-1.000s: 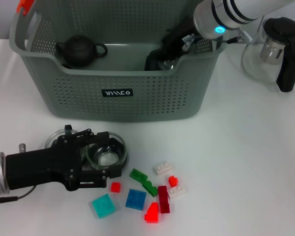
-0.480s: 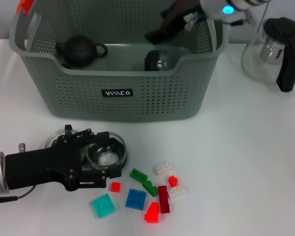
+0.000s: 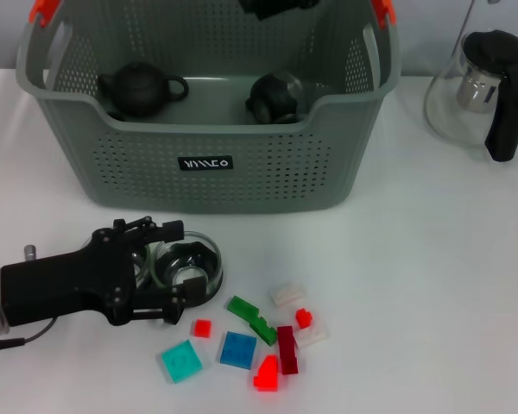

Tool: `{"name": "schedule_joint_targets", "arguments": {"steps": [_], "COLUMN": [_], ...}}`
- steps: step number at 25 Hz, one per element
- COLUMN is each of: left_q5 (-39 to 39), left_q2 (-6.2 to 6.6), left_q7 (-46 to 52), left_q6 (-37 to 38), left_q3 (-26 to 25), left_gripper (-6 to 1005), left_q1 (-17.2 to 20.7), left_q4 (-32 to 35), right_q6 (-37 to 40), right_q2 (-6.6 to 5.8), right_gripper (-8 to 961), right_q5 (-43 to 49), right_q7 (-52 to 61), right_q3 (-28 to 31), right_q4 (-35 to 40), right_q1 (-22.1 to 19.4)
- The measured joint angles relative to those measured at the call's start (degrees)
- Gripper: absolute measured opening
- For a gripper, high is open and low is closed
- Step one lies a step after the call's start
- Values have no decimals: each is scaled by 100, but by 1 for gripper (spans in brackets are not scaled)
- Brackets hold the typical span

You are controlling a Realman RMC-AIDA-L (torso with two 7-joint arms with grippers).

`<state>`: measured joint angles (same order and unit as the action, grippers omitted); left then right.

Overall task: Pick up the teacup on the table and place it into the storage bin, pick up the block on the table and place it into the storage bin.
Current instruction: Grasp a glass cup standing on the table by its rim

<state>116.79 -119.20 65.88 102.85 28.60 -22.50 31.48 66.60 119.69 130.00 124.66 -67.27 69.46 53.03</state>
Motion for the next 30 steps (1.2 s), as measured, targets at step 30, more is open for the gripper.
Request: {"name": "schedule_joint_targets", "arguments": {"steps": [30], "left_q5": [951], "left_q2": [36], "left_q7": [2126], "left_q6": [752], "left_q3": [-30], "left_gripper": [904], "left_q1": [169], "left_q4": [3524], "right_q6": [2684], "right_q2": [34], "right_gripper": [942], "right_q5": [-2556], "right_q7": [-2412], "right_q3": [583], "right_q4": [419], "right_q1": [-2245]}}
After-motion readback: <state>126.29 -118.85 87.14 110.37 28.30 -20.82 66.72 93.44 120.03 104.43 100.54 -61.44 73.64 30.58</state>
